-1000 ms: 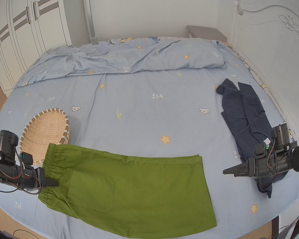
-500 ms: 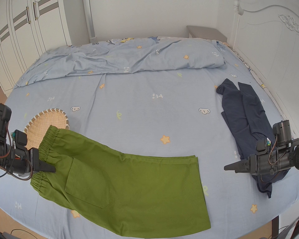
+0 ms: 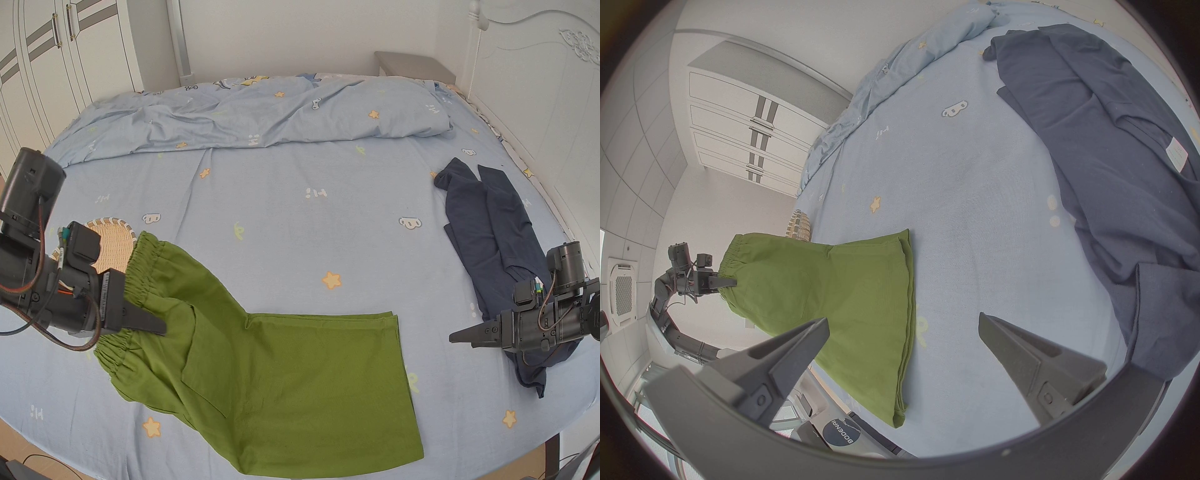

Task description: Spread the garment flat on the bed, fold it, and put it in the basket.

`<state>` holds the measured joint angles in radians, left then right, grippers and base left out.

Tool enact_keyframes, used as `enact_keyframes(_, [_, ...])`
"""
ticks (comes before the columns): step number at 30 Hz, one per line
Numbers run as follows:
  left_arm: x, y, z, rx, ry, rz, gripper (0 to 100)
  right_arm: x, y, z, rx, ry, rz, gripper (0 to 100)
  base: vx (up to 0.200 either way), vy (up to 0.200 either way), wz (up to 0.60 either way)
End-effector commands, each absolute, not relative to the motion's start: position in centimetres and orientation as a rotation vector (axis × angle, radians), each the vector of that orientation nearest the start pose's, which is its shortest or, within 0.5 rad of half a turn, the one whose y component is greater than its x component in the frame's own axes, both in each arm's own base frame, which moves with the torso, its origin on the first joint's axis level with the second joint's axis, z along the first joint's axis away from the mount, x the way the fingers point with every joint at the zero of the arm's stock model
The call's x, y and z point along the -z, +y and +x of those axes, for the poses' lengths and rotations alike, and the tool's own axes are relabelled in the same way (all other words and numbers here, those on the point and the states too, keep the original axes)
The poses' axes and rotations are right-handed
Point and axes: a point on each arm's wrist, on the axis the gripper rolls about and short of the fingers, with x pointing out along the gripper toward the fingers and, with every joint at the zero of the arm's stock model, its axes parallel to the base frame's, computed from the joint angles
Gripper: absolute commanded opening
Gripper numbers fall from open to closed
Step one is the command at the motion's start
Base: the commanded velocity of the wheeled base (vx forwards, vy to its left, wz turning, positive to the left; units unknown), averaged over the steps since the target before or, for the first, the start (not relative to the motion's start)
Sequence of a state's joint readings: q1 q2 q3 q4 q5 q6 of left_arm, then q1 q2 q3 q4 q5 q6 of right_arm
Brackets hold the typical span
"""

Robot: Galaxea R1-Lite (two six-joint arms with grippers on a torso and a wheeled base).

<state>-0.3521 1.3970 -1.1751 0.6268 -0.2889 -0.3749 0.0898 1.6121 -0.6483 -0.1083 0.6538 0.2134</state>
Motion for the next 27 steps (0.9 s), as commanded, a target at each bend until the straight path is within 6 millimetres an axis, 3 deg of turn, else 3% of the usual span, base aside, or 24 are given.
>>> enact_keyframes(1, [-24.6, -12.2, 20.4, 0.535, 1.039, -0.251, 0, -12.5, 3.5, 23.8, -0.606, 0.915, 0.435, 100, 0.0, 0.0, 0.0])
enact_keyframes(9, [-24.4, -17.4, 20.1, 0.604, 1.052, -0.164, 0, -12.2, 3.4, 24.0, -0.601, 0.923, 0.437, 100, 0.0, 0.0, 0.0])
enact_keyframes(19, [-21.7, -24.1, 19.7, 0.653, 1.055, -0.159, 0, -12.0, 3.5, 24.0, -0.605, 0.927, 0.432, 100, 0.0, 0.0, 0.0])
enact_keyframes(27, [-21.0, -25.4, 19.3, 0.667, 1.068, -0.182, 0, -11.7, 3.5, 24.1, -0.604, 0.938, 0.431, 100, 0.0, 0.0, 0.0])
